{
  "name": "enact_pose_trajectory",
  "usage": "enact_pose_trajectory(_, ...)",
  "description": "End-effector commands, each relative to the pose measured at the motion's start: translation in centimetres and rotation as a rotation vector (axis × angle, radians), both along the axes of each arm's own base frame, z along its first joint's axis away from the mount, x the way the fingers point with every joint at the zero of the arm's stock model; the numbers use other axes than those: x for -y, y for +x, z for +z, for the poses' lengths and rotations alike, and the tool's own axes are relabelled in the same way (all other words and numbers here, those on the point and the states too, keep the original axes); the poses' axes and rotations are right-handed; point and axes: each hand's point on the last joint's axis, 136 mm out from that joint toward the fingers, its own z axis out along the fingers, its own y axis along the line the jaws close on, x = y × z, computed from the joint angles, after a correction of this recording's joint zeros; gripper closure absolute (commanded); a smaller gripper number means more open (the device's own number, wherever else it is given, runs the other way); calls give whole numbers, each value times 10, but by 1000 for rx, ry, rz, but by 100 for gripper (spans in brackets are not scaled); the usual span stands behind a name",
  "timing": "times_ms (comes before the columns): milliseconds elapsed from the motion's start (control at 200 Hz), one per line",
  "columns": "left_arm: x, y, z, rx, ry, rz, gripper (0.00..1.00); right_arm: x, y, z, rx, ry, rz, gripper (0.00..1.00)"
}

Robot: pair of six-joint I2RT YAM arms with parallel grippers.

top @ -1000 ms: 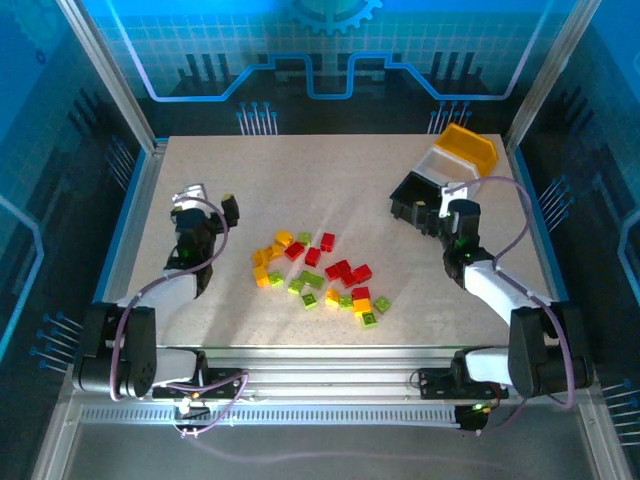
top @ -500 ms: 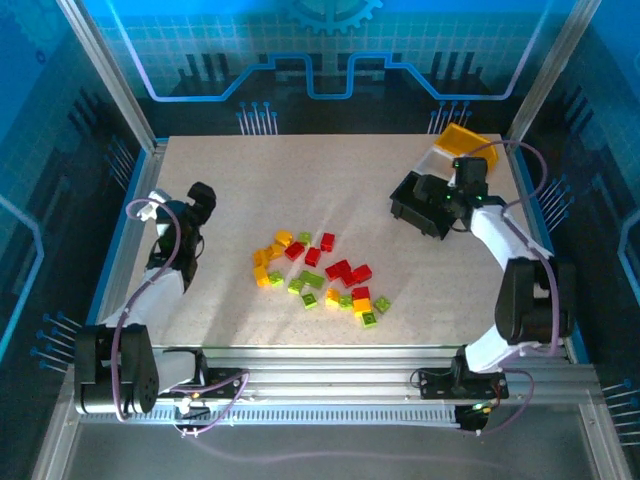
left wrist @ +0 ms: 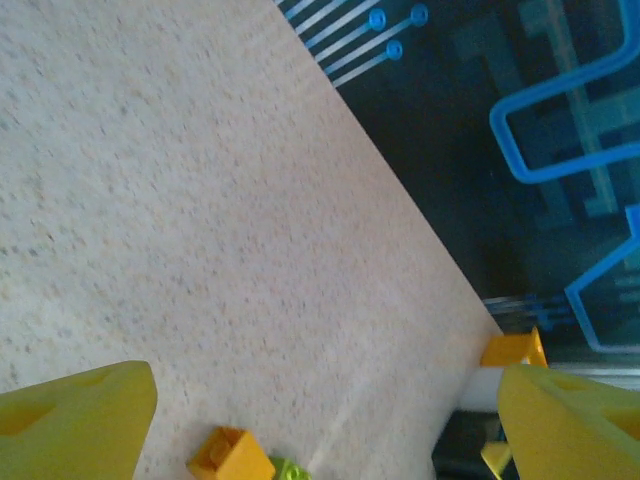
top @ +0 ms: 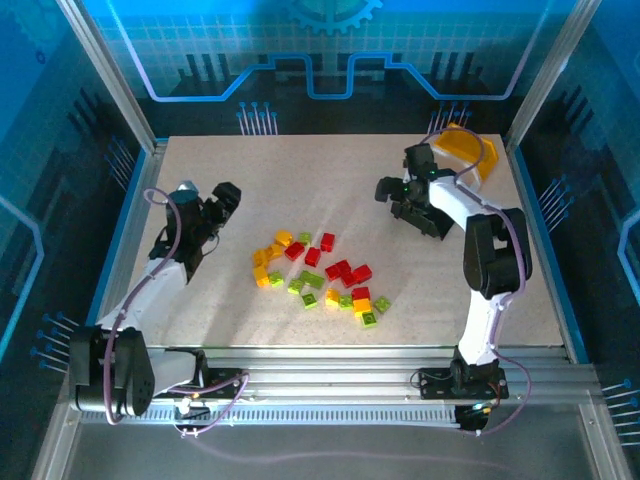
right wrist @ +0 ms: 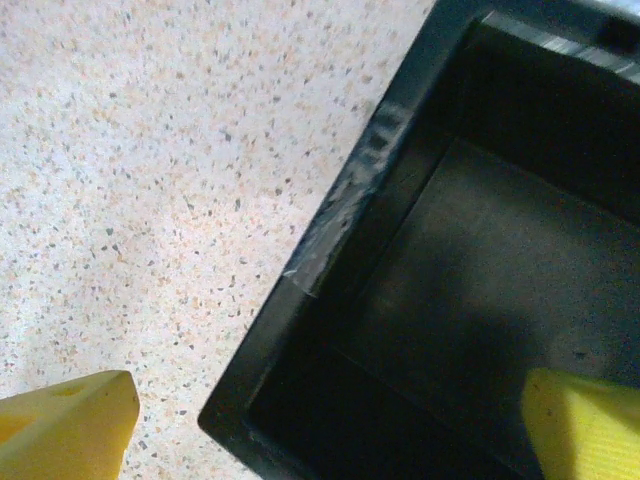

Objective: Sort the legos into containers by color

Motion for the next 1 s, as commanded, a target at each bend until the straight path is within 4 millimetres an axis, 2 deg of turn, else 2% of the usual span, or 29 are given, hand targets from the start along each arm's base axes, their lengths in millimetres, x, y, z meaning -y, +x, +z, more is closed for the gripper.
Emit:
enact_pose_trajectory(0,24,-2,5,-32,-33,-96,12,-38,-3,2,-29,50,-1,2)
enact_pose_trajectory(160,37,-7,-1,-60,-49,-146,12,-86,4,10,-17,117,7,2)
enact_pose_trajectory(430,61,-12,-17,-102,-50,-229,14,-184,22,32,21,301,91,2)
enact_pose_trajectory(535,74,-10,-21,-112,-52,-265,16,-199,28,50,64,335,93,2)
enact_pose_trajectory(595,83,-8,-23,-118,-46,-288,17,-195,30,65,105,334,75,2)
enact_pose_trajectory(665,94,-4,-23,-119,-30,-316,17,-181,29,81,150,306,37,2)
enact_pose_trajectory(790,118,9,-28,-146,6,-372,21,-141,18,101,201,233,-68,2)
enact_pose_trajectory(876,137,22,-30,-161,44,-408,24,-106,4,104,187,165,-157,2)
enact_pose_trajectory(996,171,40,-38,-205,171,-457,27,-58,-20,95,137,113,-248,2)
